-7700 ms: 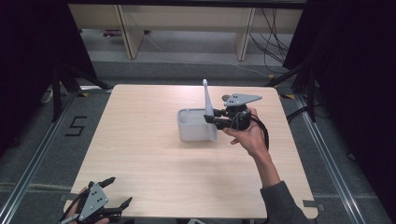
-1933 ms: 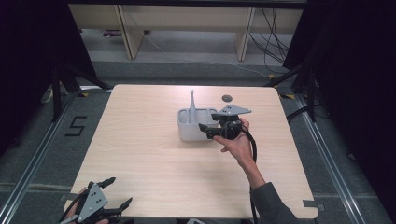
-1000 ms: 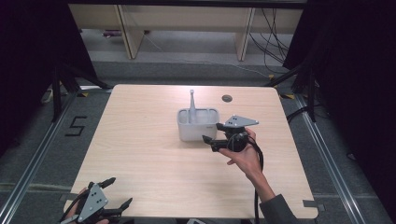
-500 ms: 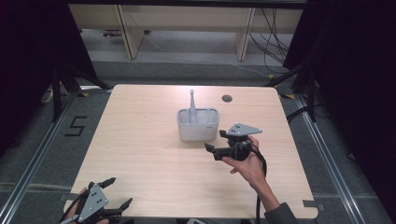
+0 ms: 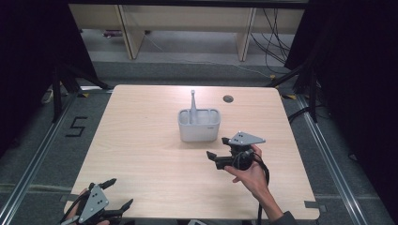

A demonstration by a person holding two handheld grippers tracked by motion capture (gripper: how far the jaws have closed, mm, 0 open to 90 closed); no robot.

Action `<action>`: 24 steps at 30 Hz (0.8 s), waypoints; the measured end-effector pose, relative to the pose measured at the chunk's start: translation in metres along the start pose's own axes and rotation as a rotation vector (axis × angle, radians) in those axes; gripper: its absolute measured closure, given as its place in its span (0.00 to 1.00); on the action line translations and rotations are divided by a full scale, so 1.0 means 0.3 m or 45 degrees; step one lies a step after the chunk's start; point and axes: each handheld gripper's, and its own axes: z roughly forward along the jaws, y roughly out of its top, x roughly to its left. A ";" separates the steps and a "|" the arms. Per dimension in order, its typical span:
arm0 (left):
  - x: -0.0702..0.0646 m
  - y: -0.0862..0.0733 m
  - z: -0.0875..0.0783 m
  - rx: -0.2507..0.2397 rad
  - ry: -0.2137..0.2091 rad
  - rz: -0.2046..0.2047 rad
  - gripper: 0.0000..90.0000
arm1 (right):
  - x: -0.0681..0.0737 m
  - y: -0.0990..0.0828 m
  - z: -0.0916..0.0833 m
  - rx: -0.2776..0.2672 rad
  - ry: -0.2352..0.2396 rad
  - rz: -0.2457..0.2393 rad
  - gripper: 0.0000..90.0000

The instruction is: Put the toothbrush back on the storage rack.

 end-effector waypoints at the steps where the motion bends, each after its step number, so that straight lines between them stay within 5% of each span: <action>1: 0.001 0.000 0.002 0.001 0.003 0.007 0.16 | -0.006 -0.008 0.006 -0.025 0.010 -0.031 0.23; 8: -0.002 -0.001 0.004 -0.006 0.000 -0.009 0.16 | -0.009 -0.041 -0.019 -0.030 -0.004 -0.046 0.22; 10: -0.002 -0.001 0.006 -0.002 -0.006 -0.009 0.16 | -0.001 -0.049 -0.024 -0.028 -0.011 -0.003 0.22; 12: -0.002 -0.001 0.005 0.001 -0.007 -0.007 0.16 | -0.008 -0.053 -0.028 -0.033 -0.019 -0.046 0.22; 14: -0.003 -0.002 0.005 -0.005 -0.001 -0.012 0.16 | 0.004 -0.062 -0.029 -0.020 0.009 -0.003 0.23; 16: -0.002 -0.002 0.005 -0.005 -0.001 -0.012 0.16 | 0.001 -0.065 -0.031 -0.019 0.013 -0.040 0.23; 22: 0.000 -0.002 0.006 0.002 -0.009 -0.002 0.16 | 0.023 -0.088 -0.046 0.002 0.019 0.002 0.23; 24: -0.001 -0.001 0.004 0.007 -0.008 0.001 0.16 | 0.015 -0.094 -0.048 -0.018 0.010 -0.051 0.23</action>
